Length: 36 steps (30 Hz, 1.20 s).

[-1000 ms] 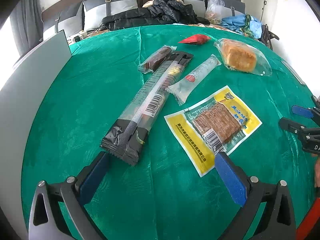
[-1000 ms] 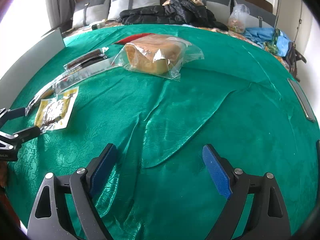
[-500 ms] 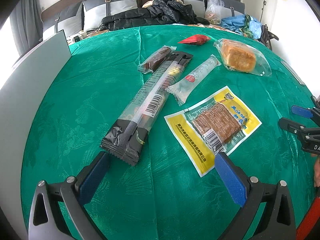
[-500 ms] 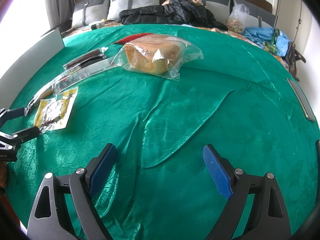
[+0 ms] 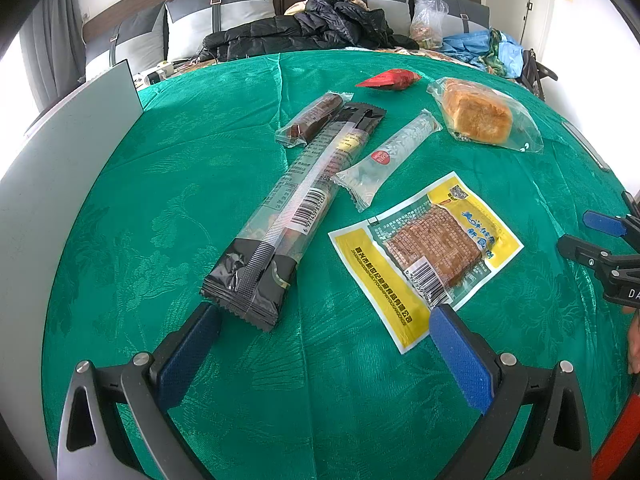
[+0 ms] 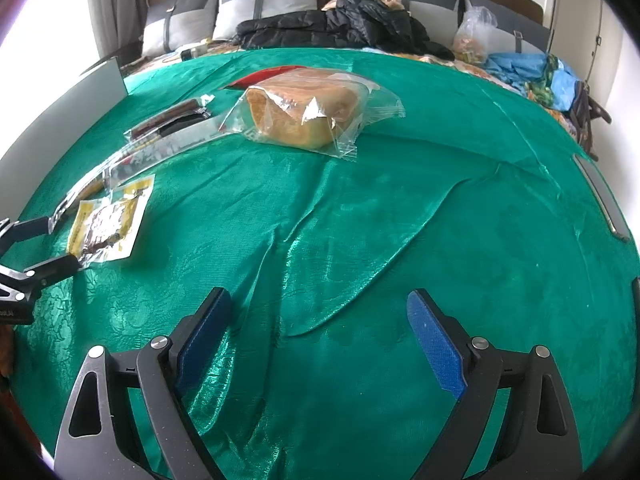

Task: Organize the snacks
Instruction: 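Bring both open tools back over the remaining snacks, then grasp the long black-and-clear wrapped stick snack with the left tool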

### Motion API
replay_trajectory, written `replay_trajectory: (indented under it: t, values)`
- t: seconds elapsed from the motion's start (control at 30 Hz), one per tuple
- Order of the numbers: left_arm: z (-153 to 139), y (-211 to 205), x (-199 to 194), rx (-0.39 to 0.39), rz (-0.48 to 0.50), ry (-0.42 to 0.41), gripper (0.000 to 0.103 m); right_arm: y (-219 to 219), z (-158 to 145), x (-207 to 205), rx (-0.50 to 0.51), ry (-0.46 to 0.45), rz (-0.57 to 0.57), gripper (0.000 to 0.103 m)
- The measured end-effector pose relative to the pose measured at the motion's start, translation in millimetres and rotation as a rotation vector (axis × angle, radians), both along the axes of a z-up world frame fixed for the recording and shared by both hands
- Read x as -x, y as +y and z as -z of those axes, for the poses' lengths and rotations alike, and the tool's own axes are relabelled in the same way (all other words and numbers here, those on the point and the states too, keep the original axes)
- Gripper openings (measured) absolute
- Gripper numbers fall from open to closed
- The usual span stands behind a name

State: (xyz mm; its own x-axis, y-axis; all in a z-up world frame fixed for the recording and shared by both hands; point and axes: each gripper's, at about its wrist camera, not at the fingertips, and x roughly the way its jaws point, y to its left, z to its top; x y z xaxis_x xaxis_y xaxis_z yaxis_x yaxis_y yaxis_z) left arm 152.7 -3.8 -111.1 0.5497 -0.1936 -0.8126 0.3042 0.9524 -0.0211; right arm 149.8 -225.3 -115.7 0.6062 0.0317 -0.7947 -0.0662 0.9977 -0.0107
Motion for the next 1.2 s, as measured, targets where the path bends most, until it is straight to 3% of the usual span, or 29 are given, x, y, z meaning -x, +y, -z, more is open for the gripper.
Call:
replay_trajectory:
  t: [0.1,0.2,0.3,0.43,0.5,0.57,0.6,0.67,0.77,0.93,1.03,1.1,1.17,1.2]
  values:
    - [0,0,2,-0.002,0.015,0.007,0.103,0,0,0,0.000,0.000,0.000,0.091]
    - [-8,4,9,-0.010,0.122,0.102,0.102,0,0,0,0.000,0.000,0.000,0.091]
    - [-35,18,13,0.051,0.155,0.050,0.102,0,0,0,-0.001,0.000,0.000,0.091]
    - [-56,15,-24,-0.019,0.140,0.020,0.097,0,0,0,-0.001,0.000,0.000,0.091]
    - [-46,4,-50,-0.082,0.139,0.059,0.085,0,0,0,0.000,0.000,0.000,0.092]
    - [-25,-8,-71,-0.124,0.146,0.139,0.061,1,-1,0,-0.001,0.000,0.000,0.092]
    - [-17,-11,-77,-0.132,0.150,0.170,0.059,0,0,0,-0.001,0.000,0.000,0.092]
    - [-17,-7,-84,-0.072,0.130,0.166,0.035,0,0,0,-0.001,0.000,0.000,0.092]
    - [-24,8,-82,0.023,0.072,0.203,0.019,0,-1,0,-0.001,0.000,0.000,0.092]
    - [-33,41,-17,0.047,-0.012,0.194,0.018,0,0,1,-0.001,0.000,0.000,0.092]
    - [-32,61,22,-0.012,-0.084,0.153,0.022,0,-1,1,-0.001,0.000,0.000,0.092]
    - [-25,65,37,-0.066,-0.093,0.122,0.033,0,-1,1,0.000,0.000,0.000,0.092]
    - [-19,64,37,-0.081,-0.072,0.125,0.065,0,-1,1,-0.001,0.000,0.000,0.092]
    - [-18,63,35,-0.083,-0.064,0.113,0.070,0,-1,1,0.000,-0.001,0.000,0.092]
